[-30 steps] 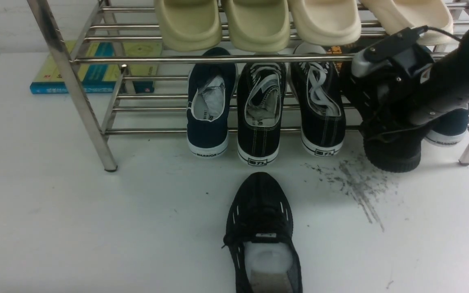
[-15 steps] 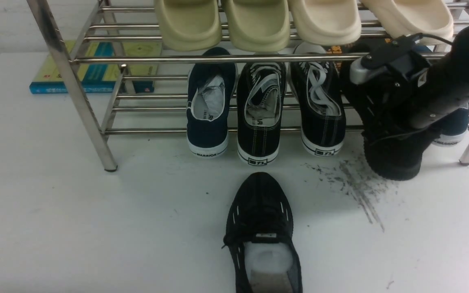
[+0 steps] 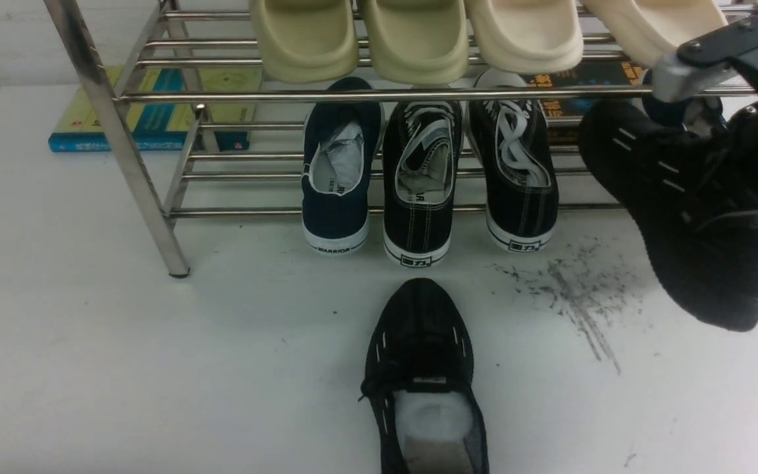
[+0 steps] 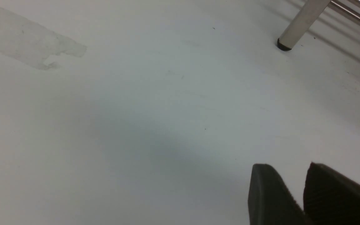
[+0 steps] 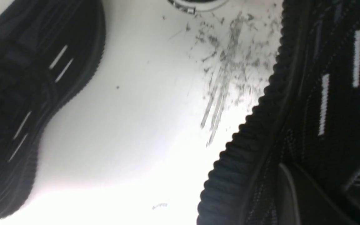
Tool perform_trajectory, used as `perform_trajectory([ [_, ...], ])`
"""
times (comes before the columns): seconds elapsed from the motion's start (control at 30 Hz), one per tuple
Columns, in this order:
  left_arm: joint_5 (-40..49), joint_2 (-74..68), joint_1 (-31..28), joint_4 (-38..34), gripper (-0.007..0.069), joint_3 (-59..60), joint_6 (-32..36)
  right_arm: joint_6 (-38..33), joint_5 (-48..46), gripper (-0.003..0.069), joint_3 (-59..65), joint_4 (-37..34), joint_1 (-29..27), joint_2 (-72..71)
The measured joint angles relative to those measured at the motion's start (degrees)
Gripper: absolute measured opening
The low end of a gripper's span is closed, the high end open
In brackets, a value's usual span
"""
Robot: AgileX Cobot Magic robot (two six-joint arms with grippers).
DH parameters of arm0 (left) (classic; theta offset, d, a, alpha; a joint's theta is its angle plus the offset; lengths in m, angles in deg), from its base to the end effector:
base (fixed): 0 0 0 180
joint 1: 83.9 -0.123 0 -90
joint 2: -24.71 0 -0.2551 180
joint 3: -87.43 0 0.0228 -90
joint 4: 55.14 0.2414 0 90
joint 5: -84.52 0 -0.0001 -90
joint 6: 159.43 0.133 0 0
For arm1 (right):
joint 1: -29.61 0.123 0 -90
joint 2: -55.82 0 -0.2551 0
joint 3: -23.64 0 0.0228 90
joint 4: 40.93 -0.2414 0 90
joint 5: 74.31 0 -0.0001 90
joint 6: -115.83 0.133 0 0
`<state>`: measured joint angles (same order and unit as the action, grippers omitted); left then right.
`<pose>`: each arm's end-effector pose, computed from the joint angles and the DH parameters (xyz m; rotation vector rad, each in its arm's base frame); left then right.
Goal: Take the shoes off the shelf with your hand on the white table.
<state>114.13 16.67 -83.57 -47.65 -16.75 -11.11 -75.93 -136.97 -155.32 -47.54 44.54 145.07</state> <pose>0.1069 0.0080 0.1547 -0.4673 1.9269 -0.2257 0.2850 0.0901 0.2819 -0.5790 2.6046 0.1716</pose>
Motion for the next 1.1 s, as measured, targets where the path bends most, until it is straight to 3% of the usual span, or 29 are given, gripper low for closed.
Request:
perform_trajectory([
  [0.23, 0.0, 0.0, 0.0, 0.0, 0.0216, 0.0, 0.0, 3.6, -8.4, 0.0007, 0.7, -1.4, 0.0, -8.4],
  [0.4, 0.0, 0.0, 0.0, 0.0, 0.0222, 0.0, 0.0, 4.5, -9.4, 0.0007, 6.4, -5.0, 0.7, -14.3],
  [0.53, 0.0, 0.0, 0.0, 0.0, 0.0225, 0.0, 0.0, 5.7, -9.5, 0.0008, 12.7, -7.5, 4.6, -18.3],
  [0.7, 0.0, 0.0, 0.0, 0.0, 0.0232, 0.0, 0.0, 12.2, -9.3, 0.0009, 18.7, -7.7, 14.2, -18.8],
  [0.73, 0.0, 0.0, 0.0, 0.0, 0.0232, 0.0, 0.0, 16.4, -8.0, 0.0009, 20.2, -6.5, 19.1, -18.5],
  [0.8, 0.0, 0.0, 0.0, 0.0, 0.0232, 0.0, 0.0, 19.2, -7.0, 0.0009, 20.5, -5.4, 21.9, -18.1],
  [0.83, 0.0, 0.0, 0.0, 0.0, 0.0233, 0.0, 0.0, 25.3, -4.7, 0.0009, 20.7, -2.4, 26.8, -17.2],
  [0.87, 0.0, 0.0, 0.0, 0.0, 0.0234, 0.0, 0.0, 25.3, -4.7, 0.0009, 20.7, -2.4, 26.8, -17.0],
  [0.93, 0.0, 0.0, 0.0, 0.0, 0.0236, 0.0, 0.0, 35.6, -0.7, 0.0009, 20.7, 4.4, 33.4, -14.3],
  [0.97, 0.0, 0.0, 0.0, 0.0, 0.0237, 0.0, 0.0, 37.2, -0.2, 0.0009, 20.7, 5.0, 33.8, -13.7],
  [1.0, 0.0, 0.0, 0.0, 0.0, 0.0237, 0.0, 0.0, 44.0, 2.1, 0.0010, 20.7, 9.7, 36.8, -10.9],
  [1.1, 0.0, 0.0, 0.0, 0.0, 0.0239, 0.0, 0.0, 51.4, 5.0, 0.0010, 20.7, 14.7, 39.3, -6.7],
])
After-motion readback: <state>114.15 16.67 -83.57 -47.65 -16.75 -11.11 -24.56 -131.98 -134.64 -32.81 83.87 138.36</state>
